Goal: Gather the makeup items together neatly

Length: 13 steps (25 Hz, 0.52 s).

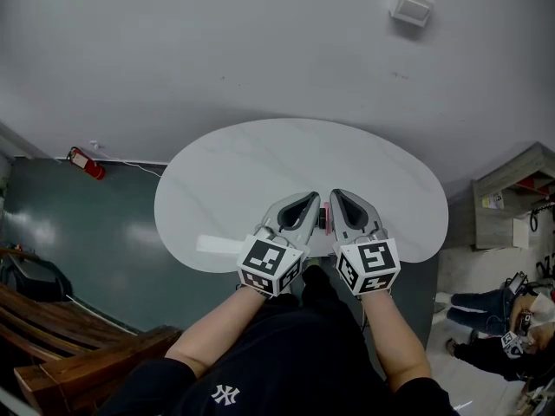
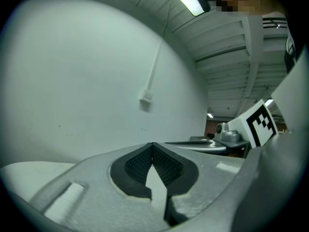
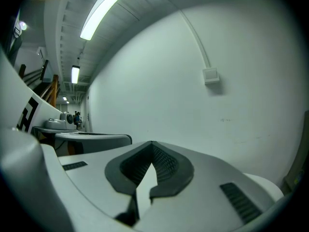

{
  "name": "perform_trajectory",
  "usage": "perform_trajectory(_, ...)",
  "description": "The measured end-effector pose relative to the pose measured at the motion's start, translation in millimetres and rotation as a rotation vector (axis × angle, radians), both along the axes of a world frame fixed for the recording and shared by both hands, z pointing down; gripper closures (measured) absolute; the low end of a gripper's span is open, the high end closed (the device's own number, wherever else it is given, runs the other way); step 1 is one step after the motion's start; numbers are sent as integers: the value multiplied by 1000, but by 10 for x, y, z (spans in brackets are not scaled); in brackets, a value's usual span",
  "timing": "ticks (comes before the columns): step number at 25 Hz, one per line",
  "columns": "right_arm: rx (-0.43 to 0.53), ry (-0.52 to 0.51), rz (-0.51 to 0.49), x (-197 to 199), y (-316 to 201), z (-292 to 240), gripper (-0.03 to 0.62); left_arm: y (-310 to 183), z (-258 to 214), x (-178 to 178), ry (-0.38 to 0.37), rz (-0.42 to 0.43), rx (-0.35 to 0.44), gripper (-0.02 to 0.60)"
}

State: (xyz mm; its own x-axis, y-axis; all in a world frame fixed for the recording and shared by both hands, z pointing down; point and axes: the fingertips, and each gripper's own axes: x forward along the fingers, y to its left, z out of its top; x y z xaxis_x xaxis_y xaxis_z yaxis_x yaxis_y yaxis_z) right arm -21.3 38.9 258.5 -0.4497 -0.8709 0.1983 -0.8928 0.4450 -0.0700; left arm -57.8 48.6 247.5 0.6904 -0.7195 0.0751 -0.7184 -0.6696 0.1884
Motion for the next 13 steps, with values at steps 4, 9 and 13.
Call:
perform_trajectory(4, 13, -7, 3, 33, 3, -31, 580, -6, -19, 4, 2, -4, 5, 574)
perform_trajectory(9, 15, -5, 3, 79, -24, -5, 580, -57, 9, 3, 2, -15, 3, 574)
perform_trajectory(13, 17, 3, 9, 153, -104, 11, 580, -144, 29, 52, 3, -16, 7, 574)
